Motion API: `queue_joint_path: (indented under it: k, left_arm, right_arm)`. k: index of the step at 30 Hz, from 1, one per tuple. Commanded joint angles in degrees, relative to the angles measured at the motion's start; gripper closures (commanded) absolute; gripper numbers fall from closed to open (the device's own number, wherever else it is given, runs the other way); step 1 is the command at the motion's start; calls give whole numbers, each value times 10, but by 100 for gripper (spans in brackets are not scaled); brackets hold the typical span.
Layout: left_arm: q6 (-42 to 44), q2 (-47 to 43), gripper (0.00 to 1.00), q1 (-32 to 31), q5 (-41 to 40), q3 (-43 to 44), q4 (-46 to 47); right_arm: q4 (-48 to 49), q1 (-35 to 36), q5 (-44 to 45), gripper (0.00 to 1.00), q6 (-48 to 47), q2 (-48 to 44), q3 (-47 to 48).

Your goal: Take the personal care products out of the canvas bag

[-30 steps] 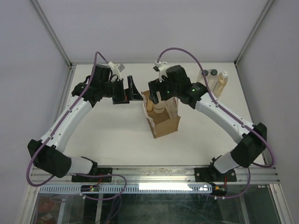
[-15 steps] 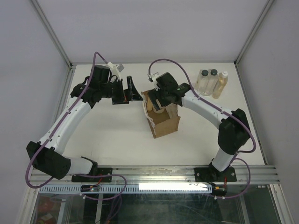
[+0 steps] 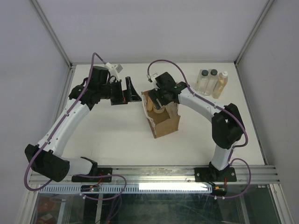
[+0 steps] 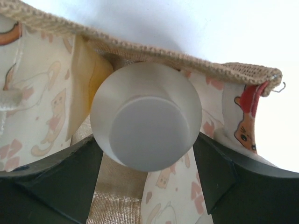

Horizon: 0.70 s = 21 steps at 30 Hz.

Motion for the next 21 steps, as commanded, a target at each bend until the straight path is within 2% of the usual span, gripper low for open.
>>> queue_joint_path:
  k: [1, 12, 21]
  left_arm:
    - [6, -22, 1, -3, -4, -3, 10]
    - [10, -29, 1, -3, -17, -2, 2]
    - [15, -30, 1, -3, -23, -1, -3]
  right_arm:
    - [60, -14, -40, 20, -19, 8, 28]
    - [129, -36, -108, 10, -68, 17, 14]
    - [141, -55, -158, 10, -91, 48, 15]
